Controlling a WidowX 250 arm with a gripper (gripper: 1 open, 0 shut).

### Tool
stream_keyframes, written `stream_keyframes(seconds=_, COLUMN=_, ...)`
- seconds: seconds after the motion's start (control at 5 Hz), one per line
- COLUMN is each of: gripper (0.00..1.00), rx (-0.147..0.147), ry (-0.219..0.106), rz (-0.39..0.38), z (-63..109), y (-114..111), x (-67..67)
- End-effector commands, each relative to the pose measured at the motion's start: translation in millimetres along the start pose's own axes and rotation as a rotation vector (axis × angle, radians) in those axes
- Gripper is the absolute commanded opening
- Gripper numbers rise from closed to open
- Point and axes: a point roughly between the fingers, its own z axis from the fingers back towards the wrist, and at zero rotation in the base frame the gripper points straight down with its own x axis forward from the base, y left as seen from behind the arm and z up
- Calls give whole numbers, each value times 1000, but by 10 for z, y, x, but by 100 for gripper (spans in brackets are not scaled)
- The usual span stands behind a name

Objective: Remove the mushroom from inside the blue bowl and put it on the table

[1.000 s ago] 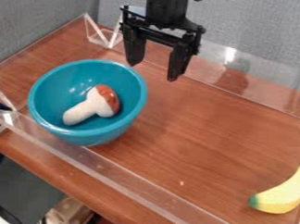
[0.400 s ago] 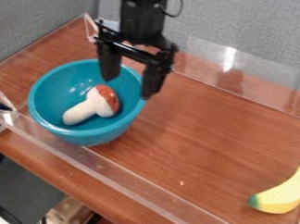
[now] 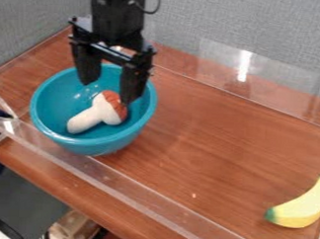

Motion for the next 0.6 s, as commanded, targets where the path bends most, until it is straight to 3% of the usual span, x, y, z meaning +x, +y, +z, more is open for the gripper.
stream_keyframes(seconds=0.0, gripper=100, rx=25, ry=-60, rz=-11, z=60, y=103, x=21)
stream_keyframes(seconds=0.4, gripper=100, rx=18, ry=-51, rz=-18, z=20, y=116, x=32)
